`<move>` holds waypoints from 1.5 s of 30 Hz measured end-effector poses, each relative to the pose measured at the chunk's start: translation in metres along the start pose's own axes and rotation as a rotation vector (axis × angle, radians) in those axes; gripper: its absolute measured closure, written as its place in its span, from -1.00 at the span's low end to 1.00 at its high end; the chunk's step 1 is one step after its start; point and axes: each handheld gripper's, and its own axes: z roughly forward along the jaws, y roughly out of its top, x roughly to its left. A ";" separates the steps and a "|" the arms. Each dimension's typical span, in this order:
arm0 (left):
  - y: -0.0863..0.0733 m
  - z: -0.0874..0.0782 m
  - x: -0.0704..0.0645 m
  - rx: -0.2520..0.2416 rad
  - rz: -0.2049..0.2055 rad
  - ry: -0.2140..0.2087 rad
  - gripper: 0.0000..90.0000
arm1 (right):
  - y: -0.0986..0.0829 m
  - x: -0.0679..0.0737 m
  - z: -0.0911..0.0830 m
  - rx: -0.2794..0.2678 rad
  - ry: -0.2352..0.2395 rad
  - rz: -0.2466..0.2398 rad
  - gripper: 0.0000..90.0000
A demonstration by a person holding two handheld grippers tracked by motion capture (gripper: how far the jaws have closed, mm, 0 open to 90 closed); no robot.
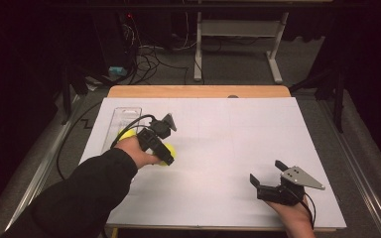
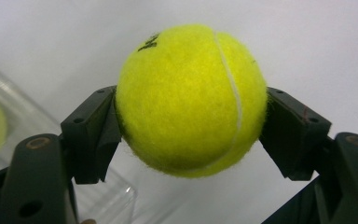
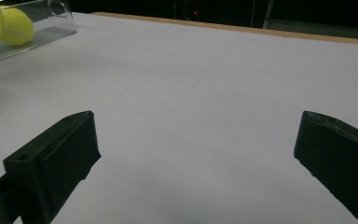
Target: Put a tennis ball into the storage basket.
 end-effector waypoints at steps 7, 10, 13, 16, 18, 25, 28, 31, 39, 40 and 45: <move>-0.016 -0.020 0.026 -0.013 -0.057 0.015 -0.41 | -0.001 -0.001 -0.006 -0.005 -0.003 -0.007 -1.00; -0.023 -0.027 0.036 -0.016 -0.080 0.023 -0.41 | -0.001 0.001 -0.008 -0.006 0.000 -0.011 -1.00; -0.031 -0.034 0.047 -0.020 -0.107 0.029 -0.41 | -0.001 0.002 -0.008 -0.008 0.002 -0.012 -1.00; -0.040 -0.038 0.058 -0.017 -0.133 0.036 -0.41 | -0.001 0.002 -0.007 -0.005 0.004 -0.013 -1.00; -0.045 -0.040 0.065 -0.014 -0.151 0.045 -0.41 | -0.001 0.002 -0.007 -0.004 0.005 -0.014 -1.00; -0.062 -0.044 0.088 0.002 -0.212 0.063 -0.41 | -0.001 0.002 -0.007 -0.003 0.004 -0.015 -1.00; -0.068 -0.045 0.095 0.000 -0.233 0.069 -0.41 | -0.001 0.002 -0.006 -0.002 0.003 -0.016 -1.00; -0.071 -0.045 0.099 0.002 -0.246 0.071 -0.41 | -0.001 0.003 -0.006 -0.002 0.003 -0.018 -1.00; -0.072 -0.034 0.103 0.024 -0.251 0.065 -0.41 | -0.001 0.003 -0.006 0.000 0.006 -0.021 -1.00; -0.072 -0.031 0.104 0.028 -0.254 0.064 -0.41 | -0.001 0.003 -0.006 0.000 0.006 -0.021 -1.00; -0.072 -0.018 0.108 0.041 -0.266 0.059 -0.41 | -0.002 0.003 -0.005 0.004 0.007 -0.015 -1.00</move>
